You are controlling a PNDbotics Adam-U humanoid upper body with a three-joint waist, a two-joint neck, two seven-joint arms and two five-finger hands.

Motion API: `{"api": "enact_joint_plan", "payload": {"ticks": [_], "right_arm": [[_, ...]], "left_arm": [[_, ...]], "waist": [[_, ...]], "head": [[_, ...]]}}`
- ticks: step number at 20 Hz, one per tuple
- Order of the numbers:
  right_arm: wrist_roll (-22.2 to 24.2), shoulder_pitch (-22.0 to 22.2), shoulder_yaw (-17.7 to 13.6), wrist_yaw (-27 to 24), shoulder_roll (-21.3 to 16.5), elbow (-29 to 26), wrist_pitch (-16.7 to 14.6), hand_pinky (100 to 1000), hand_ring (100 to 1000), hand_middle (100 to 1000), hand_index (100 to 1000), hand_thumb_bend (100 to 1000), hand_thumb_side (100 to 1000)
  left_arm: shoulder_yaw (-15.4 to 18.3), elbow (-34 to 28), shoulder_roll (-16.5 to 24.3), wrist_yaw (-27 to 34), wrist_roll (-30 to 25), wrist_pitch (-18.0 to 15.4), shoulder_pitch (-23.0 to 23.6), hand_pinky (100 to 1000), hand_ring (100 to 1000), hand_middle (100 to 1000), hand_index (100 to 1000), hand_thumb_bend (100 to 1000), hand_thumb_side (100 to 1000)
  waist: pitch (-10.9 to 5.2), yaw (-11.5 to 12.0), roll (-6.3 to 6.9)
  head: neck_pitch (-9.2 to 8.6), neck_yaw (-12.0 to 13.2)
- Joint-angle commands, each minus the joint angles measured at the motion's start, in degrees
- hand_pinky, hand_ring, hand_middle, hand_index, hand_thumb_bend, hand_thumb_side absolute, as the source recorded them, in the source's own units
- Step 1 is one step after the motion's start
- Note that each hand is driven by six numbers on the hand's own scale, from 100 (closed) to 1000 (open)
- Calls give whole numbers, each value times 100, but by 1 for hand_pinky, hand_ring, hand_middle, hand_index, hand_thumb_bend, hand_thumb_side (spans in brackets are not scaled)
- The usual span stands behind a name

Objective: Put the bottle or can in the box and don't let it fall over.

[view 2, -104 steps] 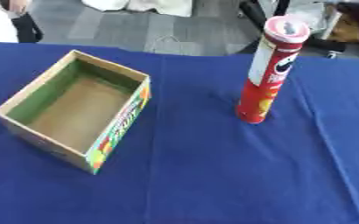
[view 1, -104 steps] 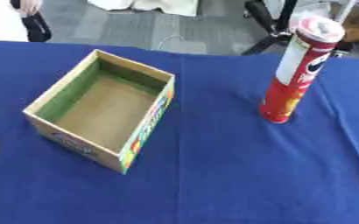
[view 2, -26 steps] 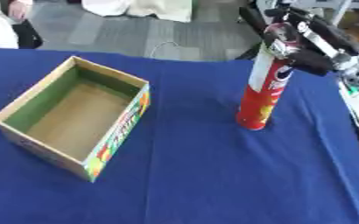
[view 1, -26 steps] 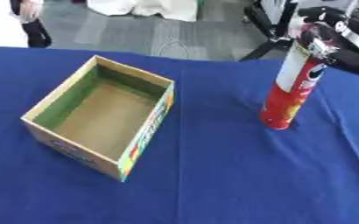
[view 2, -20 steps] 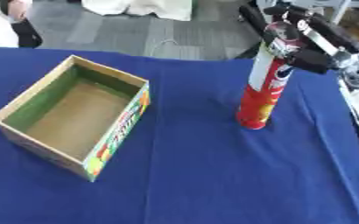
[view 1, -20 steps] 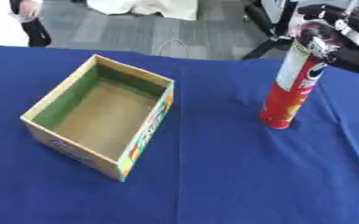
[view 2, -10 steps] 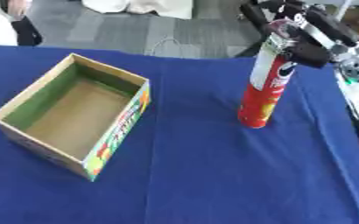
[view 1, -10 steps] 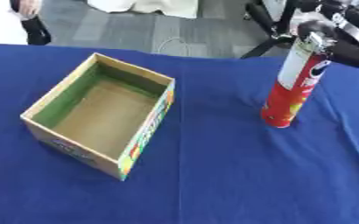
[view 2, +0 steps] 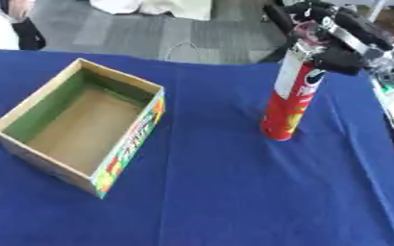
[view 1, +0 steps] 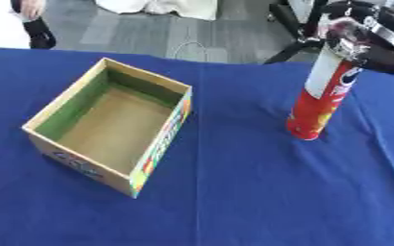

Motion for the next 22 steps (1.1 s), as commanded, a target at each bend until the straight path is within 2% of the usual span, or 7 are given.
{"api": "enact_joint_plan", "payload": {"ticks": [1, 5, 8, 14, 20, 22], "right_arm": [[131, -27, 44, 87, -137, -3, -1, 895, 849, 884, 942, 151, 996], [249, -20, 52, 125, -124, 5, 0, 865, 805, 867, 936, 184, 936], [321, -10, 63, 146, -109, 10, -3, 845, 790, 865, 933, 229, 801], [500, 12, 97, 203, -89, 53, -27, 812, 772, 859, 924, 301, 629], [719, 35, 113, 117, -60, 108, 11, 741, 680, 837, 919, 308, 480], [757, 44, 107, 115, -54, 108, 25, 728, 660, 829, 913, 291, 486]], "left_arm": [[17, -119, 53, 9, -16, 0, -28, 360, 759, 794, 809, 177, 850], [21, -119, 52, 18, -17, 2, -30, 361, 759, 794, 808, 176, 848], [23, -119, 46, 23, -17, 4, -30, 361, 759, 793, 807, 176, 847], [34, -119, 38, 39, -8, 4, -24, 362, 759, 793, 806, 177, 846], [35, -119, 31, 52, -15, 20, -23, 362, 759, 789, 804, 177, 846], [34, -119, 30, 54, -24, 20, -28, 362, 759, 782, 802, 177, 843]], "waist": [[-65, 9, 14], [-71, 8, 15], [-73, 8, 19], [-78, 14, 26], [-72, 12, 22], [-67, 12, 22]], "head": [[26, -6], [17, -2], [21, -5], [24, -9], [16, -17], [13, -27]]}}
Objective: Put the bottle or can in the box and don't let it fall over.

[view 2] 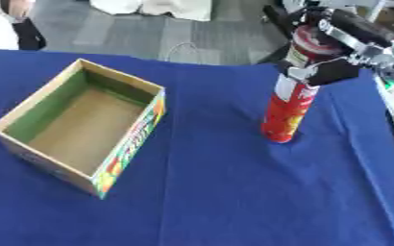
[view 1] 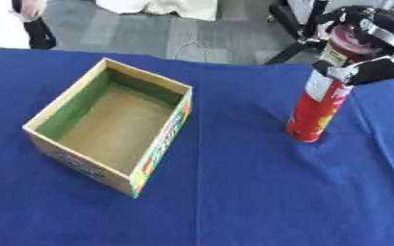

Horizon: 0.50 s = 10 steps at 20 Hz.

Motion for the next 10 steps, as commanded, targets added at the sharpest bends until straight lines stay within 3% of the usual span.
{"api": "enact_joint_plan", "payload": {"ticks": [1, 4, 7, 9, 10], "right_arm": [[145, 98, 106, 5, -19, 104, 25, 729, 657, 824, 911, 287, 492], [98, 127, 113, 63, -8, 102, 24, 731, 634, 778, 884, 260, 538], [15, 145, 120, 94, 20, 125, 18, 705, 589, 719, 849, 260, 456], [-15, 150, 126, 31, 43, 170, 24, 670, 575, 717, 847, 256, 299], [-11, 149, 129, -20, 51, 199, 36, 647, 565, 714, 846, 240, 124]], "left_arm": [[32, -119, 33, 42, -19, 5, -30, 362, 759, 781, 802, 175, 844], [35, -119, 28, 40, -23, 1, -34, 362, 760, 775, 800, 176, 845], [33, -119, 23, 41, -33, 1, -36, 362, 760, 770, 799, 177, 845], [32, -119, 19, 49, -40, 9, -38, 363, 761, 769, 799, 178, 845], [32, -119, 17, 56, -44, 13, -40, 365, 763, 768, 798, 178, 846]], "waist": [[-53, 7, 35], [-43, 9, 39], [-34, 12, 44], [-31, 14, 46], [-31, 14, 45]], "head": [[13, -26], [16, -32], [11, -38], [14, -40], [16, -41]]}}
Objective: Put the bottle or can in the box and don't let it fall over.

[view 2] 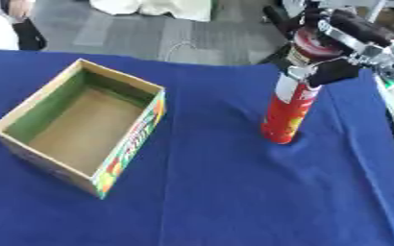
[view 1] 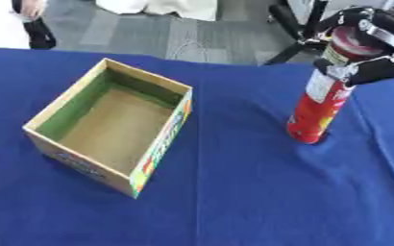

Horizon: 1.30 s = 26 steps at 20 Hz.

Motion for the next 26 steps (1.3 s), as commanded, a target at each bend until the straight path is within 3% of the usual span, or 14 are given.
{"api": "enact_joint_plan", "payload": {"ticks": [1, 4, 7, 16, 20, 21, 26], "right_arm": [[50, 141, 133, -87, 58, 223, 40, 637, 561, 717, 850, 217, 100], [125, 148, 137, -214, 68, 263, 111, 619, 559, 732, 859, 244, 100], [157, 160, 138, -343, 83, 271, 165, 561, 557, 794, 848, 100, 100], [170, 218, 194, -588, 118, 252, 73, 465, 528, 796, 836, 100, 100], [3, 223, 192, -477, 107, 184, -152, 412, 474, 683, 756, 100, 100], [-61, 226, 197, -432, 106, 187, -196, 390, 446, 619, 719, 100, 100], [-322, 242, 218, -265, 101, 258, -332, 359, 395, 514, 628, 100, 100]], "left_arm": [[30, -119, 30, 41, -32, 7, -40, 366, 765, 768, 798, 178, 846], [31, -119, 20, 59, -48, 23, -41, 368, 767, 766, 797, 180, 848], [35, -119, 19, 86, -51, 22, -48, 370, 769, 759, 790, 181, 847], [34, -119, 14, 130, -67, 13, -60, 372, 773, 743, 775, 185, 846], [33, -119, 8, 142, -82, 13, -64, 371, 772, 720, 762, 185, 844], [32, -119, 6, 143, -83, 15, -66, 371, 773, 717, 758, 185, 844], [23, -119, 0, 126, -110, 31, -69, 369, 771, 705, 750, 184, 845]], "waist": [[-29, 6, 43], [-26, 8, 40], [-26, 11, 42], [-27, 20, 44], [-28, 26, 42], [-29, 27, 40], [-27, 31, 30]], "head": [[15, -33], [14, -31], [20, -30], [17, -31], [18, -26], [19, -27], [14, -24]]}}
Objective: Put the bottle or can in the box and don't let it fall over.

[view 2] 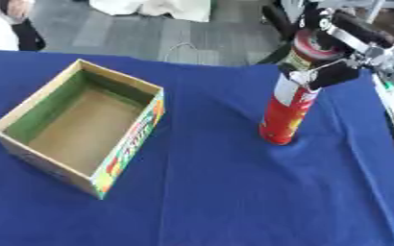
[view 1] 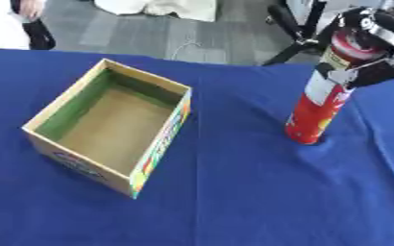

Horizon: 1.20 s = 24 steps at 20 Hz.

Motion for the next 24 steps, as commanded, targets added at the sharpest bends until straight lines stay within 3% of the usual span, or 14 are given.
{"api": "enact_joint_plan", "payload": {"ticks": [1, 4, 5, 7, 14, 17, 20, 24], "right_arm": [[-102, 172, 220, 177, 93, 229, -72, 354, 384, 501, 614, 100, 100], [-170, 176, 233, 197, 90, 261, -104, 354, 384, 501, 614, 100, 100], [-186, 175, 233, 199, 92, 267, -109, 327, 326, 435, 542, 100, 100], [-264, 171, 225, 187, 98, 270, -123, 313, 289, 402, 527, 100, 100], [-533, 52, 257, 200, 82, 319, -171, 185, 100, 193, 314, 100, 100], [-428, -29, 258, 218, 39, 296, -197, 100, 100, 100, 213, 100, 100], [-301, -87, 242, 229, -13, 181, -225, 100, 100, 100, 152, 100, 100], [-162, -123, 220, 258, -70, 1, -234, 100, 100, 100, 145, 100, 100]], "left_arm": [[23, -119, 31, -6, -41, 5, -54, 368, 771, 702, 748, 183, 845], [22, -119, 28, -19, -51, 7, -54, 368, 771, 702, 748, 183, 845], [23, -119, 28, -20, -51, 5, -55, 367, 769, 691, 743, 183, 842], [29, -119, 29, -21, -43, 0, -56, 367, 768, 690, 742, 183, 843], [22, -119, 27, -23, -60, 17, -45, 365, 766, 675, 732, 184, 843], [24, -119, 27, -23, -63, 22, -39, 365, 765, 671, 727, 185, 843], [25, -119, 25, -26, -69, 34, -33, 365, 764, 666, 722, 184, 842], [27, -119, 29, -28, -73, 41, -27, 365, 764, 663, 714, 183, 841]], "waist": [[-24, 25, 33], [-24, 28, 32], [-24, 30, 32], [-24, 38, 31], [-39, 41, 21], [-50, 36, 17], [-60, 25, 13], [-71, 13, 7]], "head": [[14, -6], [15, -7], [15, -6], [11, -8], [18, -12], [27, -8], [36, -2], [52, 2]]}}
